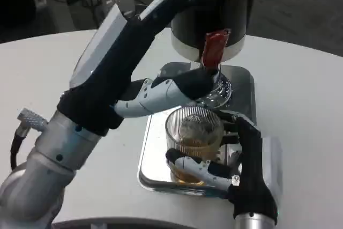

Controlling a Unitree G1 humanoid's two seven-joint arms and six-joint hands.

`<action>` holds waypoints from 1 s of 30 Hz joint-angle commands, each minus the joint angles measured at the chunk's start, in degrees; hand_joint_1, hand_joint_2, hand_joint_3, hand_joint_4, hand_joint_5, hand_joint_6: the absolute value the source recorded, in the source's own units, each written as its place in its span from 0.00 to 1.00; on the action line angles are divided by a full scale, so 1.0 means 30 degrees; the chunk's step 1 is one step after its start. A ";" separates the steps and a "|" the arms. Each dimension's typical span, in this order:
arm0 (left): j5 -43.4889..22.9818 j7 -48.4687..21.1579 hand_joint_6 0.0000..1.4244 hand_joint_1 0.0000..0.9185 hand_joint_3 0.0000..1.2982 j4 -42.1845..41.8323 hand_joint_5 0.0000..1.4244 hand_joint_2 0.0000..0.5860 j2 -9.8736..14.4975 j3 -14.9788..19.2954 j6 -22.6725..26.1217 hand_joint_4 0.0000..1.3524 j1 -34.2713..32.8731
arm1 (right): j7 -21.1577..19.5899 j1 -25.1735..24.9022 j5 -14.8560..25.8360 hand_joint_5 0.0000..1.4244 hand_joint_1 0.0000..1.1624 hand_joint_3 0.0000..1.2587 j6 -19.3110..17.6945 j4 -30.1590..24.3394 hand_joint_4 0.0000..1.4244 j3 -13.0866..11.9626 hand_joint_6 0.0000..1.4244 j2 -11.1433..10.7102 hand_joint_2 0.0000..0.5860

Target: Grasp the cup under the faucet to collect the drink, then remove the cup.

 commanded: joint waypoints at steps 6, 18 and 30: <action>0.0388 0.0191 0.10 0.02 0.11 -0.0028 0.15 0.01 0.1558 0.1239 -0.1396 0.11 0.1720 | 0.0721 0.2499 -0.0388 0.85 0.80 0.73 0.0093 -0.3262 0.73 0.0729 0.98 0.1252 0.10; 0.0929 0.0038 0.01 0.02 0.10 0.1227 0.07 0.03 0.3555 0.2680 -0.4541 0.02 0.5228 | 0.2948 0.4504 -0.0548 0.85 0.80 0.74 0.0674 -0.7353 0.73 0.1125 0.98 0.0711 0.10; 0.3211 0.0978 0.00 0.03 0.04 0.3109 0.02 0.04 0.4355 0.3117 -0.7874 0.00 0.7751 | 0.5291 0.4968 -0.1303 0.85 0.80 0.74 0.1430 -1.0002 0.73 0.0395 0.99 -0.0094 0.10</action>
